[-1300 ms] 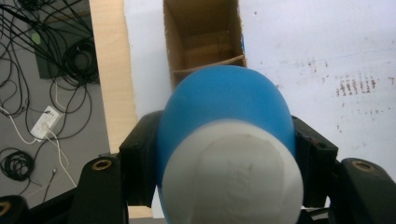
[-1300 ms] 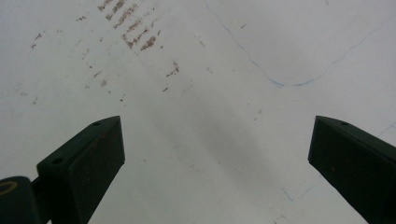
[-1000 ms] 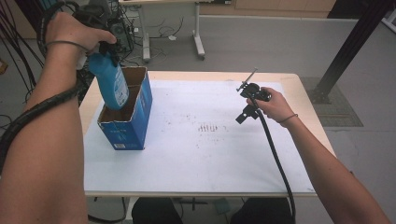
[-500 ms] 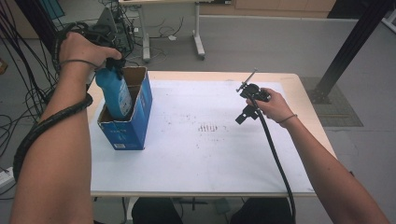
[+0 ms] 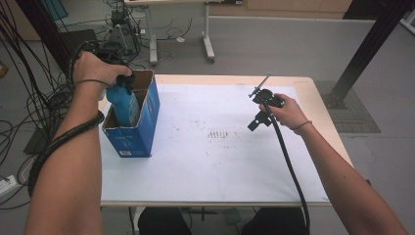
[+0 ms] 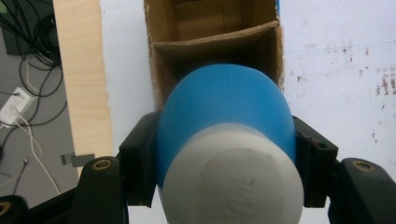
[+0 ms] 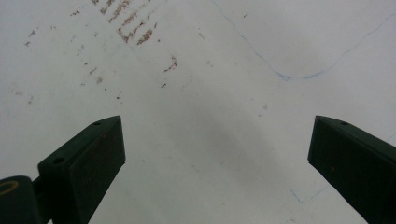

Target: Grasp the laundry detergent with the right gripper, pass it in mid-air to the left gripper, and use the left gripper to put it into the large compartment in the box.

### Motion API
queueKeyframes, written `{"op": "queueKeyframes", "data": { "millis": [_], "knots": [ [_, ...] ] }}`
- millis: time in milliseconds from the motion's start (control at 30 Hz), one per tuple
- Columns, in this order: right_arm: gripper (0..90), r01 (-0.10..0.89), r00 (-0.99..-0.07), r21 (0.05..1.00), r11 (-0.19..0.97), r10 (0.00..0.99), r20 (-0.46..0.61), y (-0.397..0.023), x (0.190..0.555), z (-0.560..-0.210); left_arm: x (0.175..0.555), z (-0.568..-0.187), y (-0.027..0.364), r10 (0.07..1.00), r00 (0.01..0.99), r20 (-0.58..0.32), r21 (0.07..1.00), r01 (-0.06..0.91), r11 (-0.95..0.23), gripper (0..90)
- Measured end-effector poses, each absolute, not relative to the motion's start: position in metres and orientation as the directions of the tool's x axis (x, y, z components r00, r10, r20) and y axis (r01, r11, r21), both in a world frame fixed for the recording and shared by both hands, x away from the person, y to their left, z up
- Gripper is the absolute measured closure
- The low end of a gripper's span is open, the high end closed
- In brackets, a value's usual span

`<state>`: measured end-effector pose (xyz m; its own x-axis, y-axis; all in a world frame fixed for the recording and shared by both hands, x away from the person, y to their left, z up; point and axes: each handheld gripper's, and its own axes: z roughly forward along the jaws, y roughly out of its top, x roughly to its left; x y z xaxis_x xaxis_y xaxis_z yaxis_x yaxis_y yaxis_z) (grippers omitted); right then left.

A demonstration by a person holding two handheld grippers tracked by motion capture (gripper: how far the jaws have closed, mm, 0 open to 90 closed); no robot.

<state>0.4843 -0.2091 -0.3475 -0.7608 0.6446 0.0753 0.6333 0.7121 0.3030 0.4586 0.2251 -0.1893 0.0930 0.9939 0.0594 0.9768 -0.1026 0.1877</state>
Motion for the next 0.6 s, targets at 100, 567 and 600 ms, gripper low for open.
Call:
{"op": "queueKeyframes", "data": {
  "millis": [100, 567, 600],
  "knots": [
    [3.7, 0.637, -0.758, 0.303, 0.709, 0.648, 0.078, -0.21, 0.484, -0.348, 0.459, -0.197, 0.227, 0.995, 0.088, 0.057, 0.189, 0.977, -0.097, 37.7],
    [3.9, 0.636, -0.76, 0.304, 0.71, 0.644, 0.085, -0.208, 0.483, -0.35, 0.457, -0.233, 0.225, 0.996, 0.066, 0.059, 0.179, 0.981, -0.076, 37.7],
    [3.9, 0.637, -0.759, 0.305, 0.708, 0.645, 0.086, -0.208, 0.483, -0.35, 0.457, -0.236, 0.225, 0.996, 0.067, 0.059, 0.175, 0.982, -0.076, 37.7]
  ]
}}
